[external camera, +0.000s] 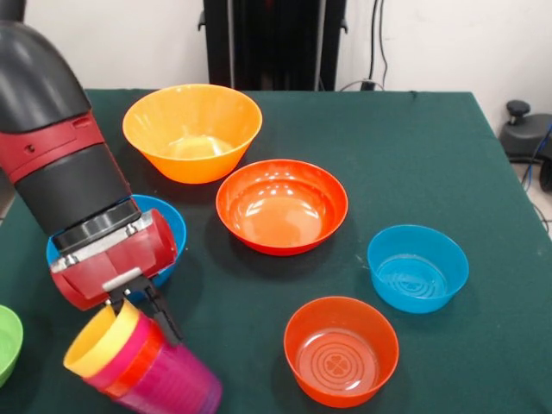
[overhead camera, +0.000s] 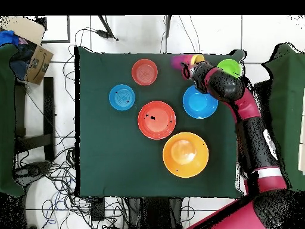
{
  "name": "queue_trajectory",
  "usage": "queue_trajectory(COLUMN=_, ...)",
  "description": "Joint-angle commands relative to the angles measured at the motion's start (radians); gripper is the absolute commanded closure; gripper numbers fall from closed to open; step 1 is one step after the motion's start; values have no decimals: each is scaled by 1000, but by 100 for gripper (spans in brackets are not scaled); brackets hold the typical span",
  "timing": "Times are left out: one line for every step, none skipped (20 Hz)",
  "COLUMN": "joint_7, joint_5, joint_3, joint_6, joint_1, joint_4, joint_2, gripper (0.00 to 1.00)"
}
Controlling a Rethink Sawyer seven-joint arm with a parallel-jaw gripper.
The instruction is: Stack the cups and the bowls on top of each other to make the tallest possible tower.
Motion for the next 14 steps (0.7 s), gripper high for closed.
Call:
queue_trajectory(joint_7=182, joint_5=-70, joint_3=-188, joint_6=-76, joint_1=55, joint_4=116, joint_2=-84, gripper=100)
queue_trajectory(joint_7=179, joint_5=-66, joint_3=-193, joint_6=-77, joint_1=57, joint_4=128, joint_2=-89, gripper=100)
queue_trajectory(joint_7=181, joint_5=-57, joint_3=-204, joint_6=-73, joint_1=63, joint_4=133, joint_2=-93, gripper=100)
queue_trajectory(joint_7=178, joint_5=-50, joint_3=-209, joint_6=-65, joint_1=64, joint_4=144, joint_2=-96, gripper=100)
queue_trajectory(joint_7=176, joint_5=-44, joint_3=-213, joint_6=-61, joint_1=66, joint_4=150, joint_2=-97, gripper=100)
queue_trajectory(joint_7=178, joint_5=-36, joint_3=-220, joint_6=-47, joint_1=69, joint_4=153, joint_2=-96, gripper=100)
queue_trajectory(joint_7=181, joint_5=-27, joint_3=-227, joint_6=-34, joint_1=73, joint_4=157, joint_2=-95, gripper=100)
queue_trajectory(joint_7=196, joint_5=-12, joint_3=-242, joint_6=-5, joint_1=82, joint_4=160, joint_2=-97, gripper=100)
queue_trajectory(joint_7=201, joint_5=-4, joint_3=-249, joint_6=4, joint_1=85, joint_4=165, joint_2=-98, gripper=100)
queue_trajectory(joint_7=214, joint_5=3, joint_3=-258, joint_6=3, joint_1=87, joint_4=178, joint_2=-103, gripper=100)
queue_trajectory(joint_7=217, joint_5=7, joint_3=-263, joint_6=-2, joint_1=89, joint_4=184, joint_2=-105, gripper=100)
queue_trajectory(joint_7=220, joint_5=10, joint_3=-264, joint_6=-14, joint_1=86, joint_4=194, joint_2=-104, gripper=100)
queue_trajectory(joint_7=222, joint_5=17, joint_3=-268, joint_6=-15, joint_1=88, joint_4=199, joint_2=-105, gripper=100)
queue_trajectory(joint_7=221, joint_5=27, joint_3=-267, joint_6=-12, joint_1=86, joint_4=207, joint_2=-103, gripper=100)
